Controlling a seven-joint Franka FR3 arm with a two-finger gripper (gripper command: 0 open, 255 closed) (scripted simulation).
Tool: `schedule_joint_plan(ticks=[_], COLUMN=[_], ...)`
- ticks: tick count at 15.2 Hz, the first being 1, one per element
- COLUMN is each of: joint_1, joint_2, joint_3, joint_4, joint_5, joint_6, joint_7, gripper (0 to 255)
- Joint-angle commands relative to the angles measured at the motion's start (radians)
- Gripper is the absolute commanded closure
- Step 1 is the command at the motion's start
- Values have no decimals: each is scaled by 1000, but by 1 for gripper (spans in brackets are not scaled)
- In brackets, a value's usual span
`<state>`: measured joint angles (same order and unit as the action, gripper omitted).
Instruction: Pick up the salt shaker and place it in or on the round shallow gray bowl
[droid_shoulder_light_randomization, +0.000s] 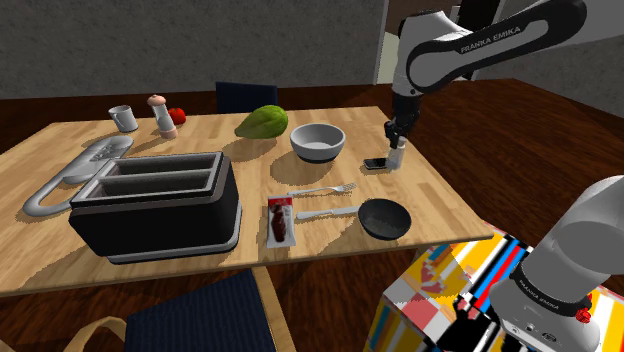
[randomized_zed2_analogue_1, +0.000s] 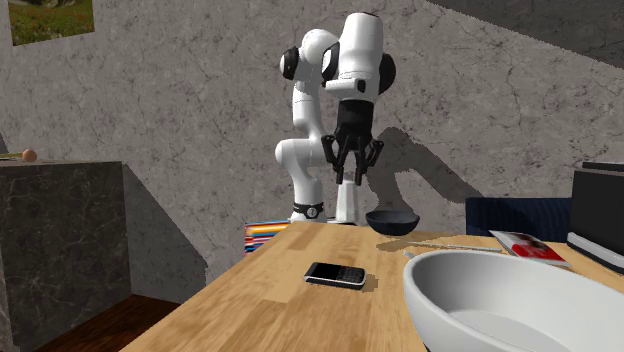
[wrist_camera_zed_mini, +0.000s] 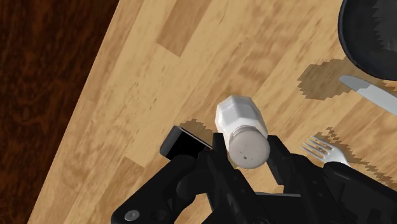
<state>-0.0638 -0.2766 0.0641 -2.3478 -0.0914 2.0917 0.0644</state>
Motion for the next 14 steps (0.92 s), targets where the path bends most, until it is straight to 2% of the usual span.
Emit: schedule_joint_plan(ticks=[1, 8, 14], joint_1=[1, 2, 62], joint_2=[-10, -32, -149], joint_3=[0, -1, 83], joint_4=[20, 82, 20], joint_5=[2, 7, 51], joint_6=[-30, -114, -178], joint_7=[-3, -12, 103], gripper=[255, 255, 255])
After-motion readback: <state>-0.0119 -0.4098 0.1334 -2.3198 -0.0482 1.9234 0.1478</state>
